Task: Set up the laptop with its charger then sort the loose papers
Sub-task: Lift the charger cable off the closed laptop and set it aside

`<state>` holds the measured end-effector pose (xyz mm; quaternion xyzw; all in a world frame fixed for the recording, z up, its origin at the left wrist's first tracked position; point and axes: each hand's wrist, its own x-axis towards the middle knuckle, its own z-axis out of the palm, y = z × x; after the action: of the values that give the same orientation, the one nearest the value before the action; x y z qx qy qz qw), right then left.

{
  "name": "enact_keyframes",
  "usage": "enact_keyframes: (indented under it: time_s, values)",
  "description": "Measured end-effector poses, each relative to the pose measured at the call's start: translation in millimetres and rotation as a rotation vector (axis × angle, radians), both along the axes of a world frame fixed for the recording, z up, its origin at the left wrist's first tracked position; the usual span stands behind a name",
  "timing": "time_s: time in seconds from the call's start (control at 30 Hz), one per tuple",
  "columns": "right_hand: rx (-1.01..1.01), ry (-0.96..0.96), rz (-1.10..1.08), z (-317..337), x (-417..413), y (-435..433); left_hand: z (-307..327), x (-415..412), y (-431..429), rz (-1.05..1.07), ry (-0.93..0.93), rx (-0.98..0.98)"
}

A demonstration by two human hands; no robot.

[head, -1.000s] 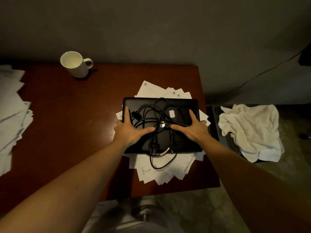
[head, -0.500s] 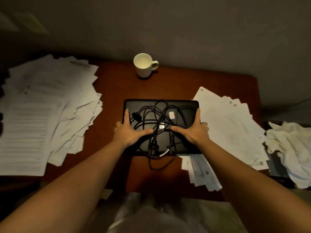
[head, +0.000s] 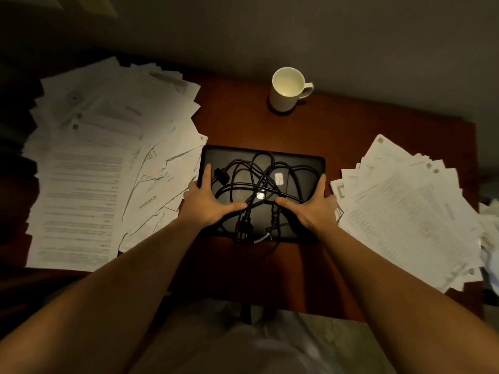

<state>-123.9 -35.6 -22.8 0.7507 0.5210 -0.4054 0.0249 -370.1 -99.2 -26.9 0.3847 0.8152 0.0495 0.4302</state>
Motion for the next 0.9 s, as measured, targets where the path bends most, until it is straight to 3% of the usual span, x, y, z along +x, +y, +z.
enact_keyframes:
  time_s: [0.23, 0.33, 0.4, 0.47, 0.63, 0.8, 0.9]
  values:
    - [0.021, -0.089, 0.032, -1, -5, 1, -3, 13, -1, -0.099, 0.261, -0.044]
    - [0.13, -0.166, 0.135, -2, -6, 0, -2, 23, -5, -0.114, 0.449, 0.037]
    - [0.147, -0.118, 0.127, -3, -5, 1, -4, 30, -9, -0.095, 0.51, 0.114]
    - [0.126, 0.001, 0.063, -2, -7, 1, -7, 39, -9, -0.071, 0.447, 0.133]
    - [0.055, 0.165, -0.101, -4, -17, -2, -6, 52, 4, 0.226, 0.038, 0.18]
    - [-0.086, 0.347, -0.303, -9, -24, 3, -5, 43, 21, 0.274, -0.111, 0.123]
    - [-0.128, 0.39, -0.325, -11, -22, 9, -4, 42, 27, 0.401, -0.314, 0.107]
